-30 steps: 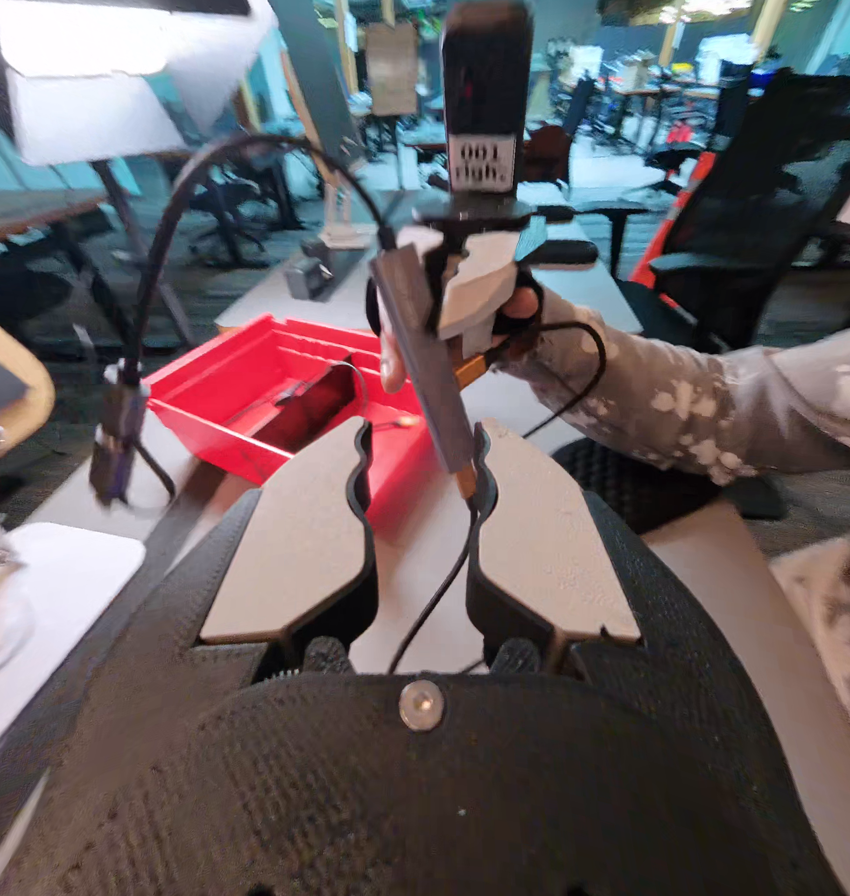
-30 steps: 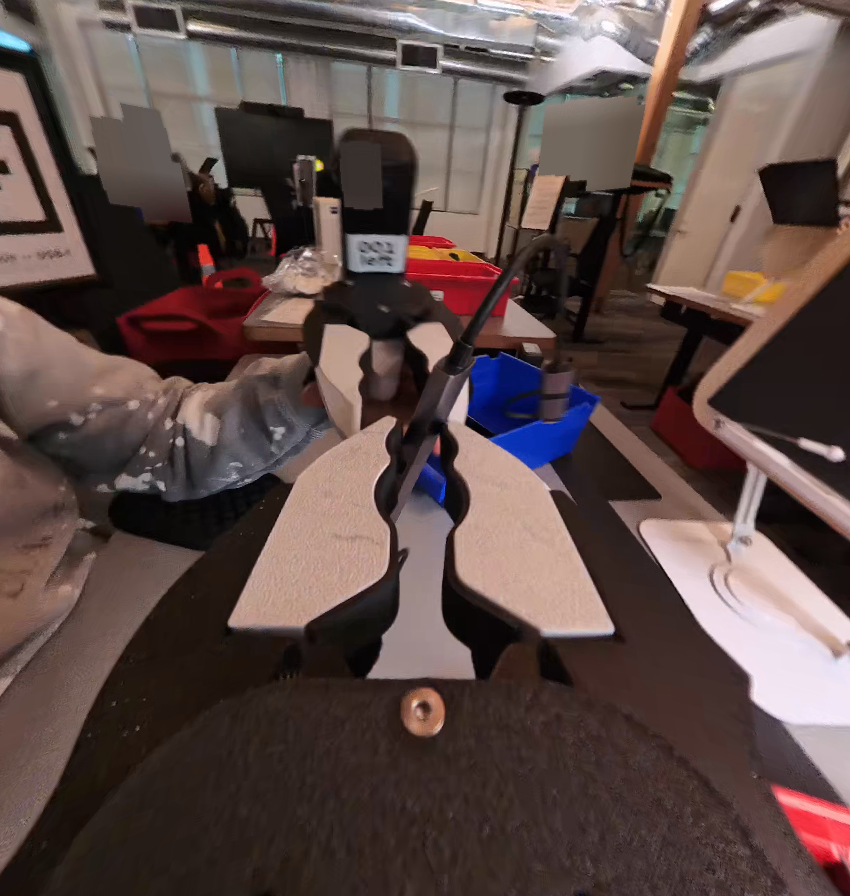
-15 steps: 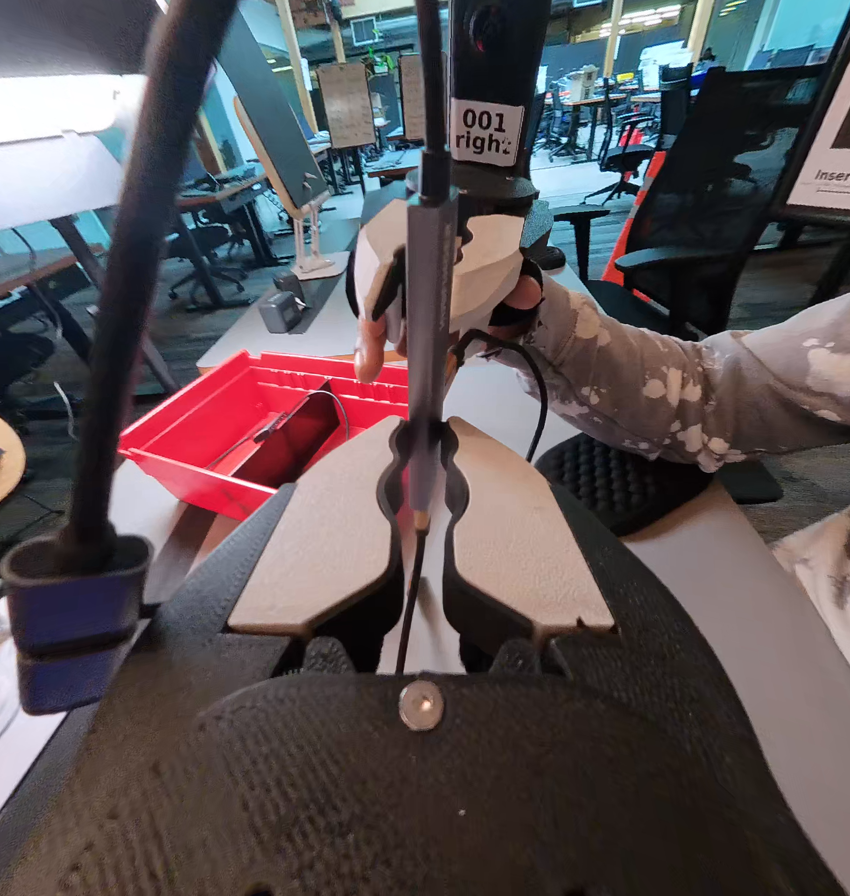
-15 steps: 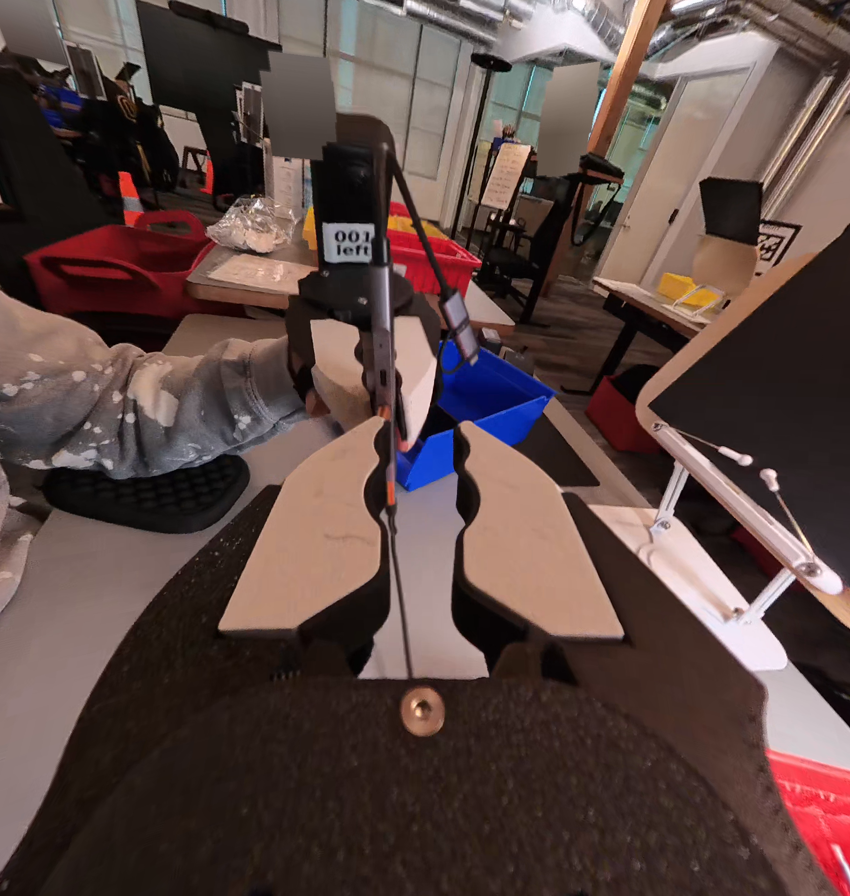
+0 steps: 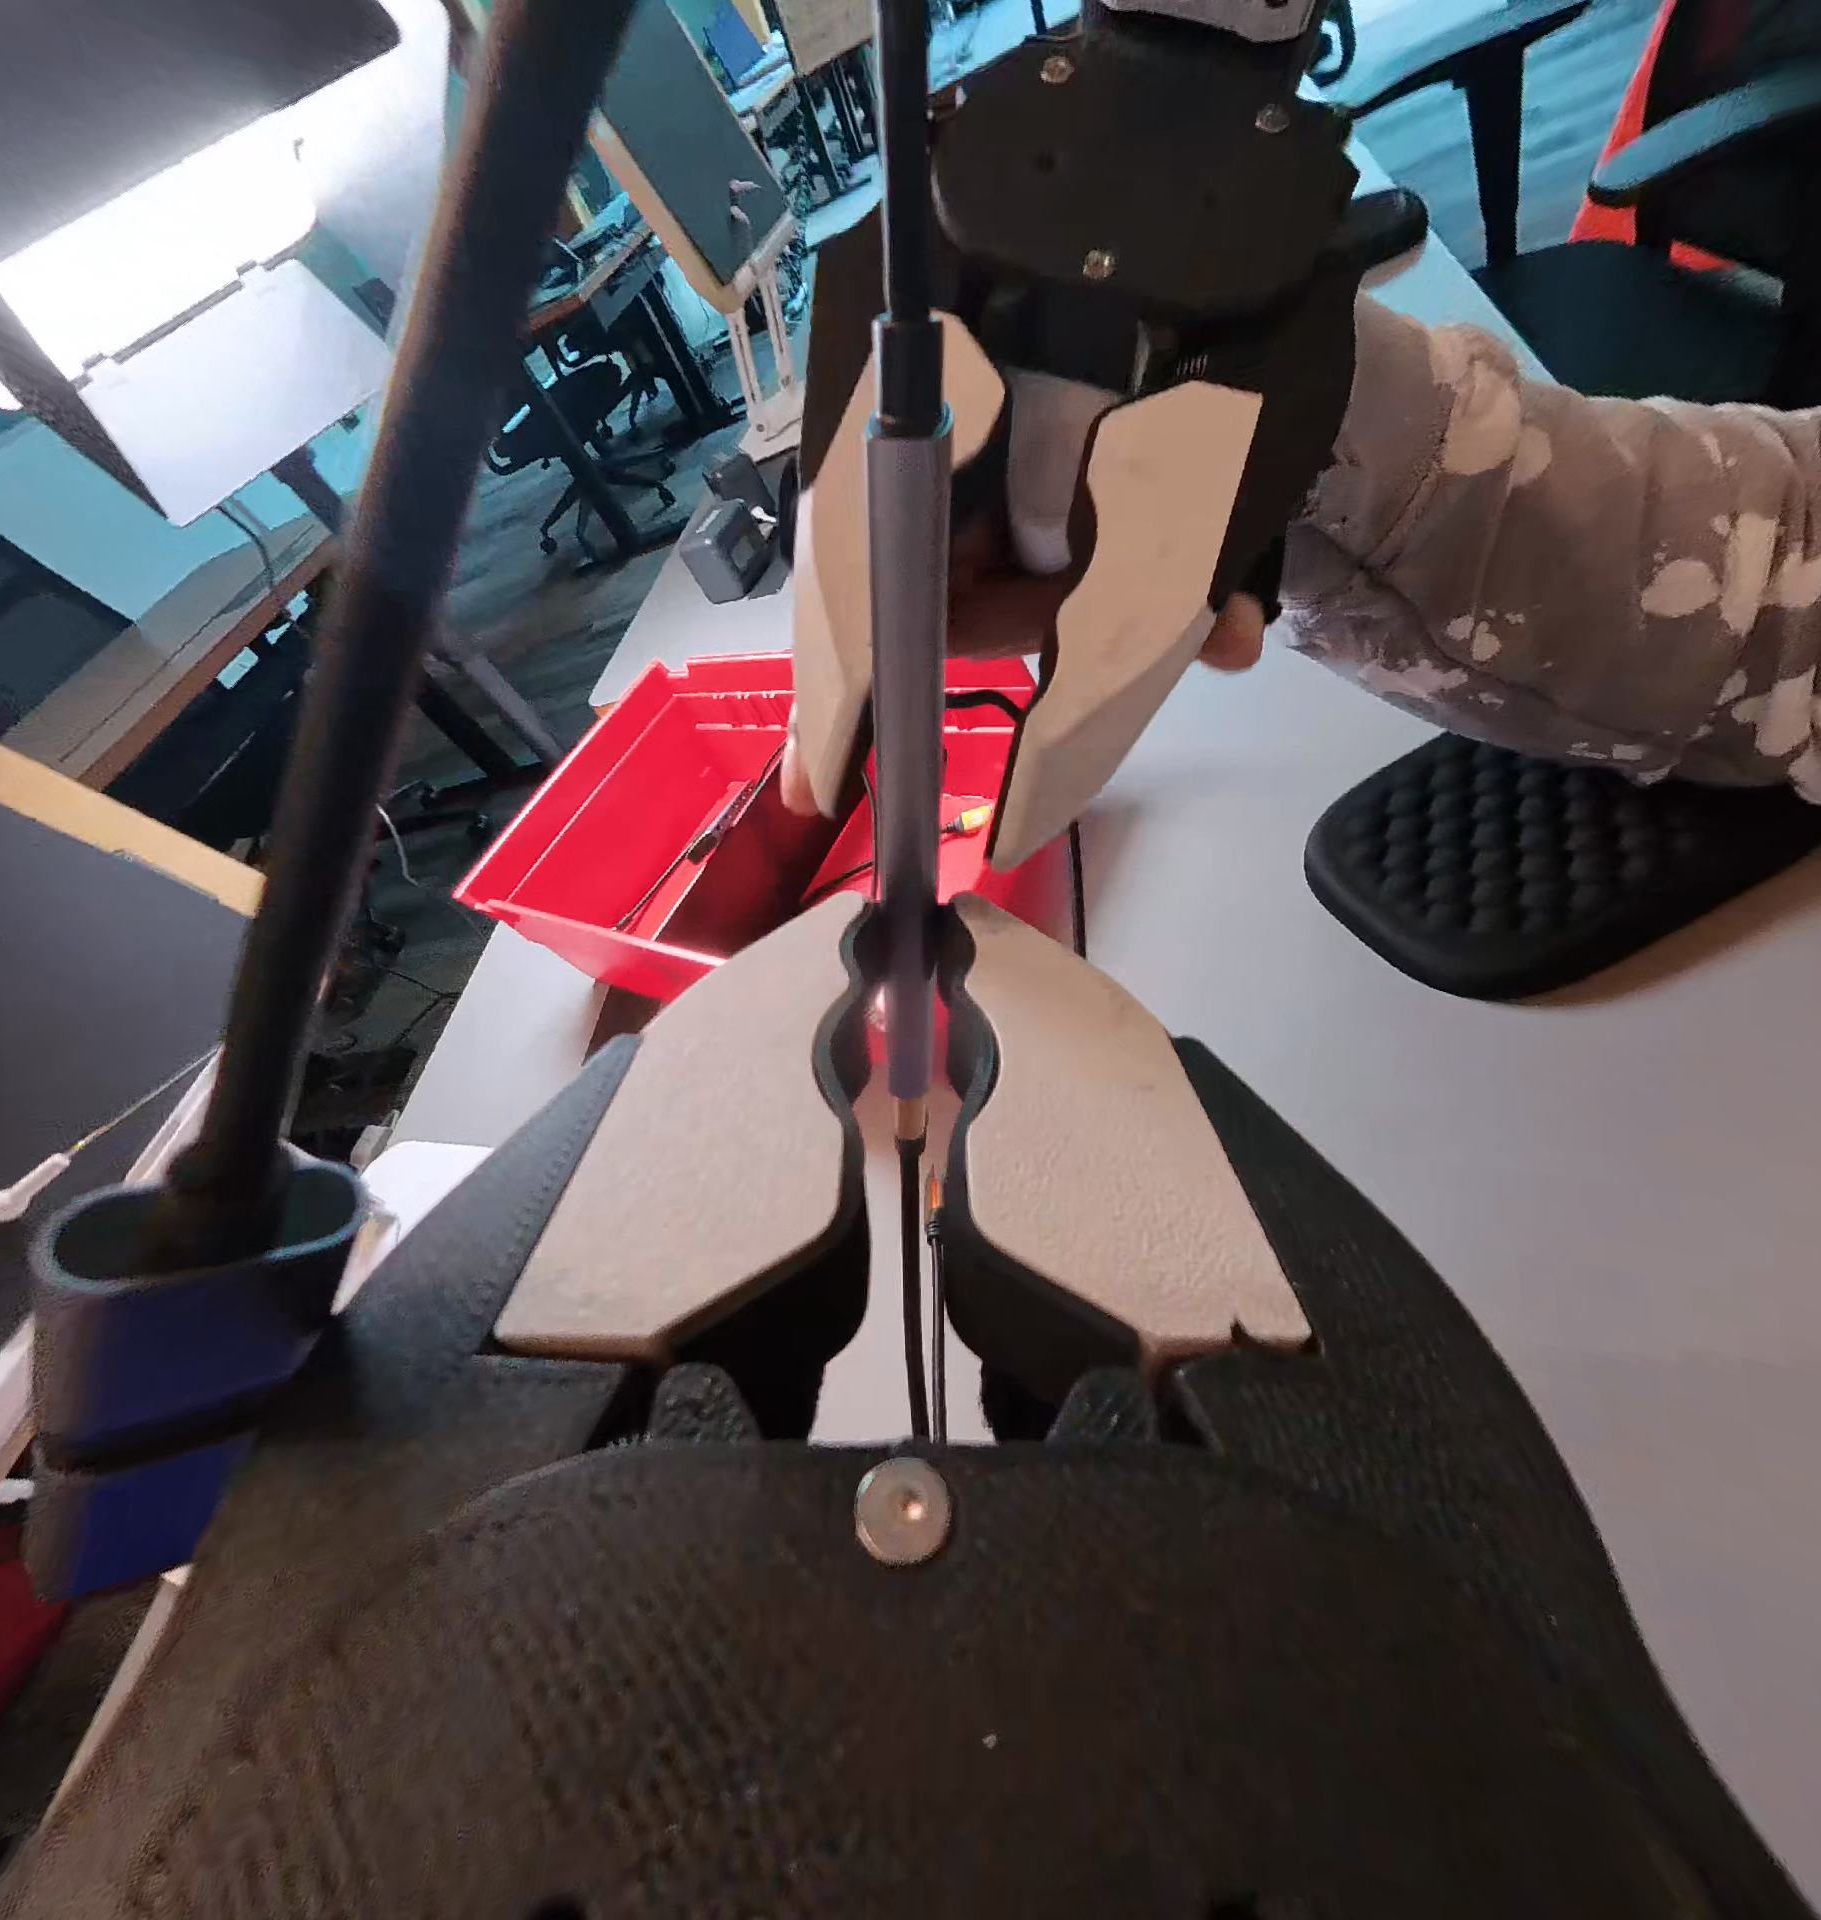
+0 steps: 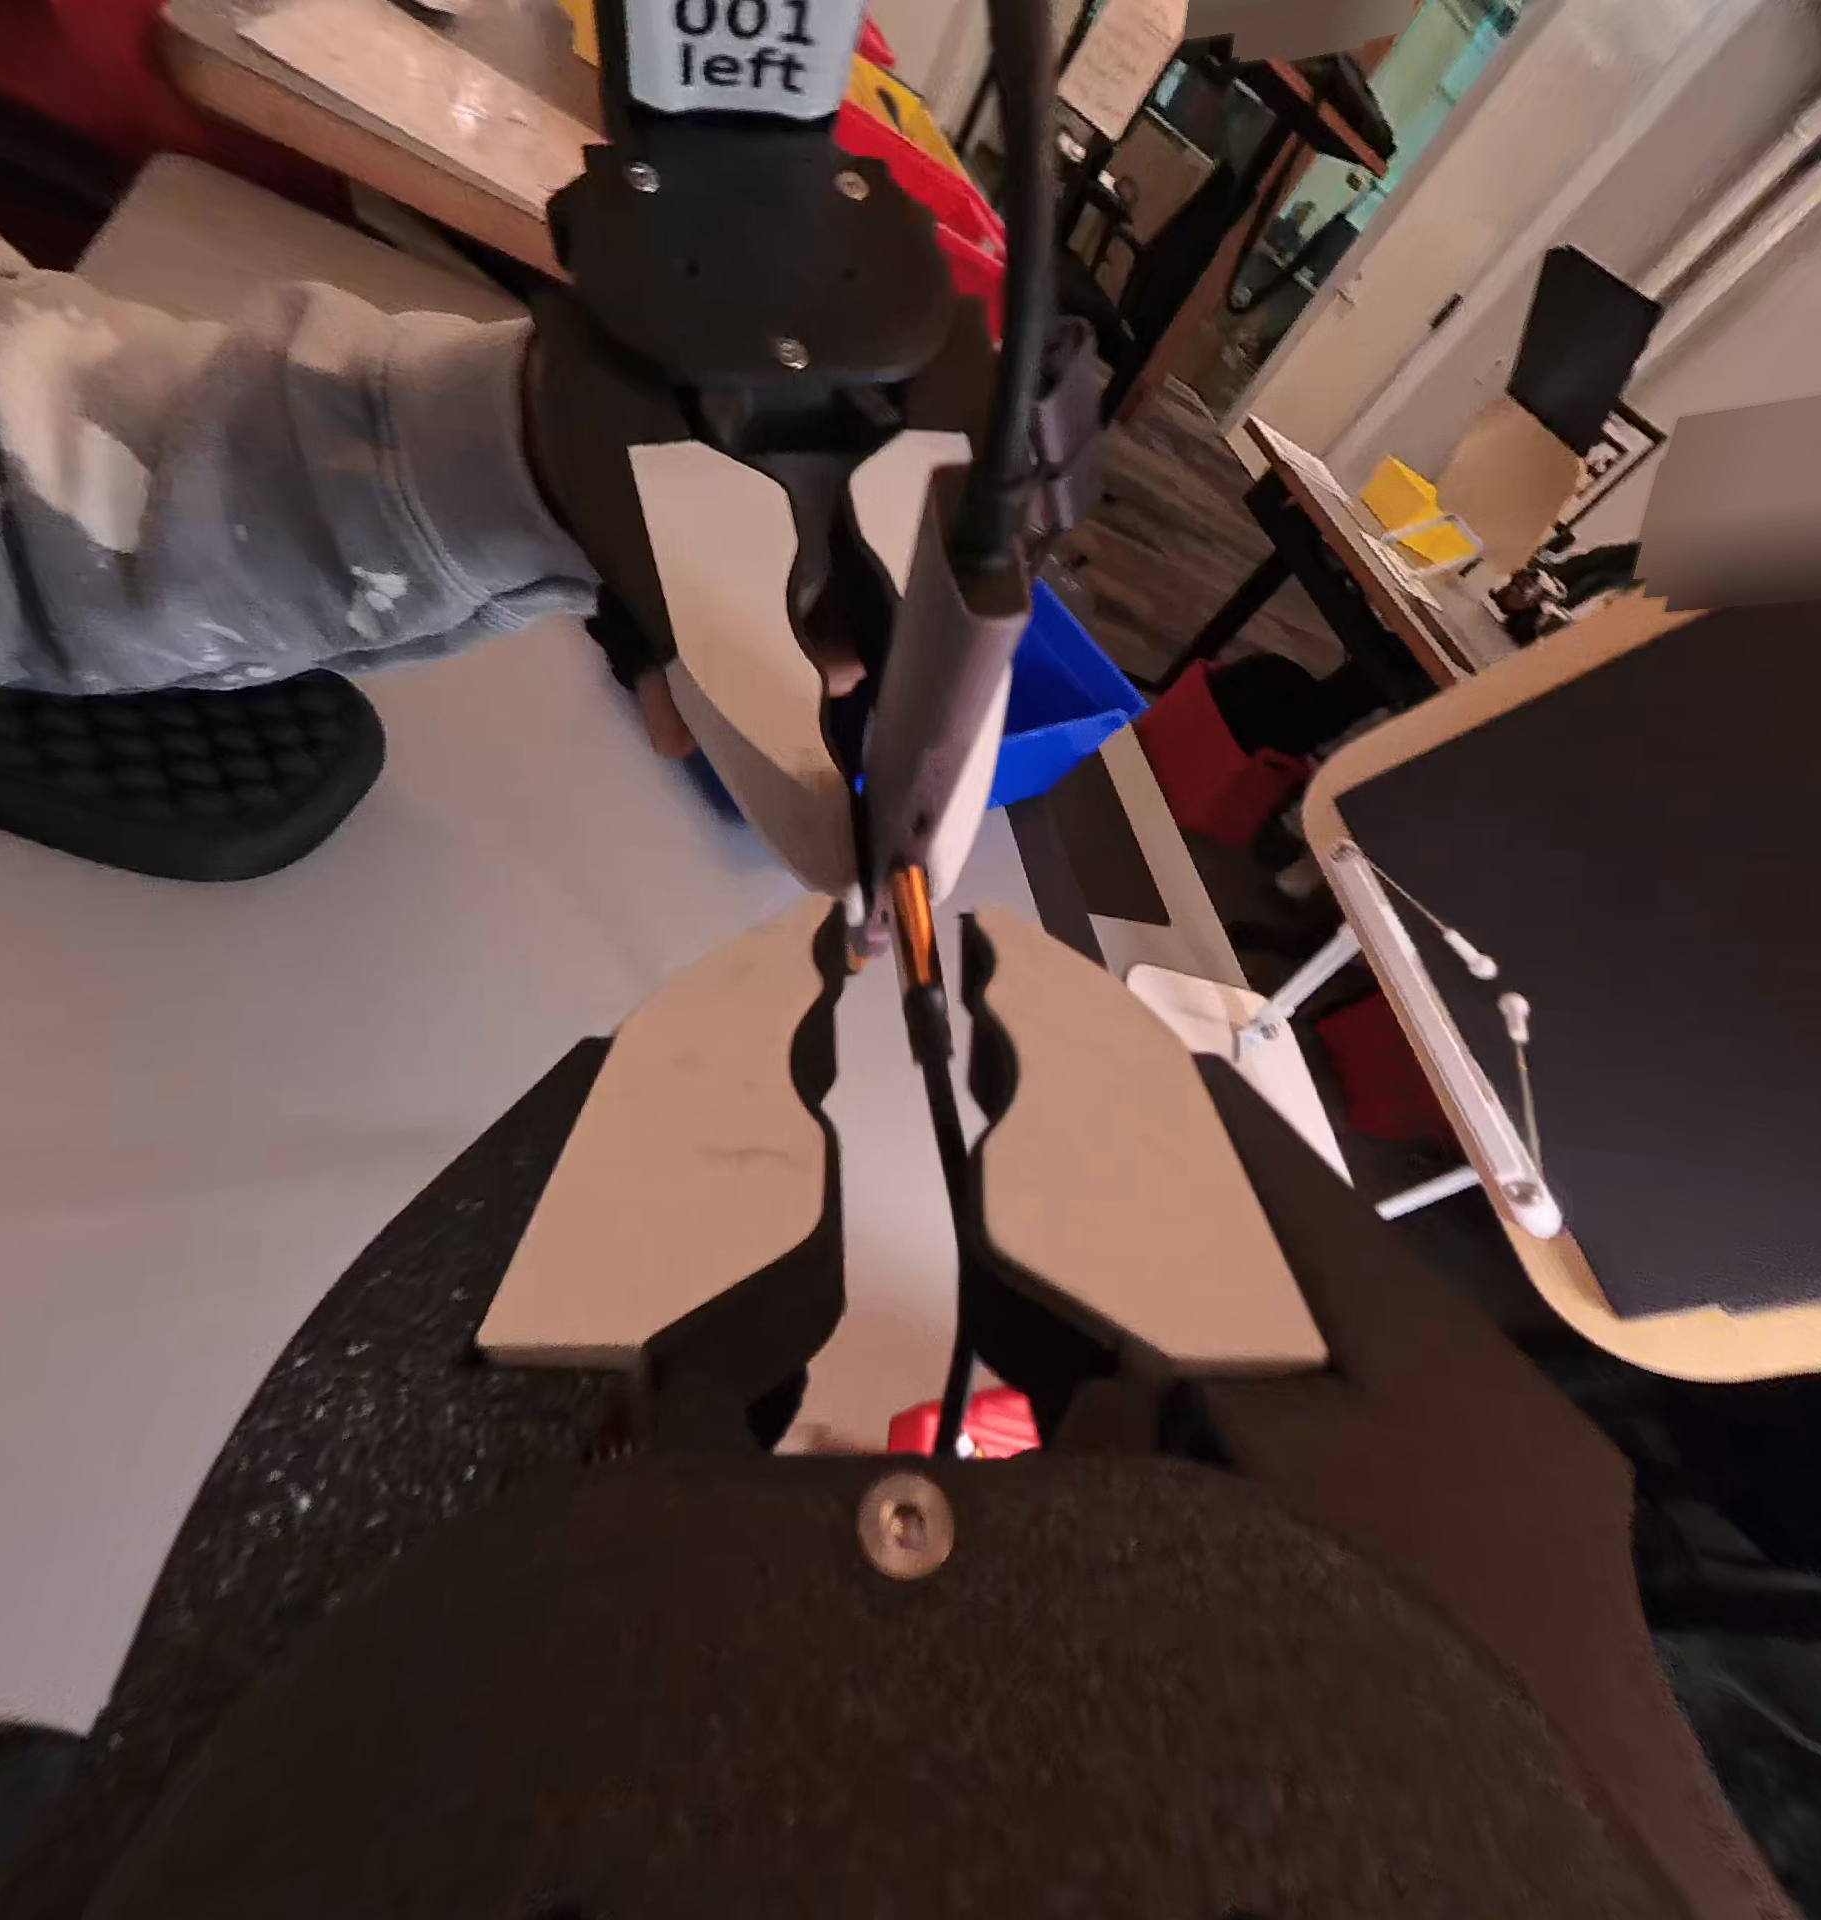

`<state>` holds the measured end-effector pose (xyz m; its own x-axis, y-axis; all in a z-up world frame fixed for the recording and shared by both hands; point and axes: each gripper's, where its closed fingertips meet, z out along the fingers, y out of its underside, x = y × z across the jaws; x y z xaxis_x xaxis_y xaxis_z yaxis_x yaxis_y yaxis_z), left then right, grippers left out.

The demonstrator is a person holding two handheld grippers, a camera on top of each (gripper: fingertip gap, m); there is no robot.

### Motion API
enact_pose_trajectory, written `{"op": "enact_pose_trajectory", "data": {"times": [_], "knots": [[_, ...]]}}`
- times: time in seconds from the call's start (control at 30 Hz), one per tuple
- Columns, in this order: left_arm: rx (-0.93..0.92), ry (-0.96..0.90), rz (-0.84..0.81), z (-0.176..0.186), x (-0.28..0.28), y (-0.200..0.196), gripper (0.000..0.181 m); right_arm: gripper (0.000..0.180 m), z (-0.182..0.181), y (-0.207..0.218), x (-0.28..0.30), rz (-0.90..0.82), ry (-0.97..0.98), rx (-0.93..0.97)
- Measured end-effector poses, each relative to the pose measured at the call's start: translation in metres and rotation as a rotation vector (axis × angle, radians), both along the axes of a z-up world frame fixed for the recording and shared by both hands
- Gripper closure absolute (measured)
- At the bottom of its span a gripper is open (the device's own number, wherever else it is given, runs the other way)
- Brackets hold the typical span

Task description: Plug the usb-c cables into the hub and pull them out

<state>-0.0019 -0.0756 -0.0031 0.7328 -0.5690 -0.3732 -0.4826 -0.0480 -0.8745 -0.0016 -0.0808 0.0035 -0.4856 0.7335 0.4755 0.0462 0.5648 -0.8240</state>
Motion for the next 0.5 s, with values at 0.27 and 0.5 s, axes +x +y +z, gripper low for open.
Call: {"op": "enact_pose_trajectory", "data": {"times": [0.27, 0.5], "knots": [[0.002, -0.051, -0.055, 0.012, 0.010, -0.008, 0.170, 0.173, 0.010, -0.008, 0.009, 0.085, 0.030, -0.049], [0.027, -0.131, -0.077, 0.025, 0.028, -0.005, 0.171, 0.173, 0.019, -0.002, 0.026, 0.146, 0.023, -0.108]]}}
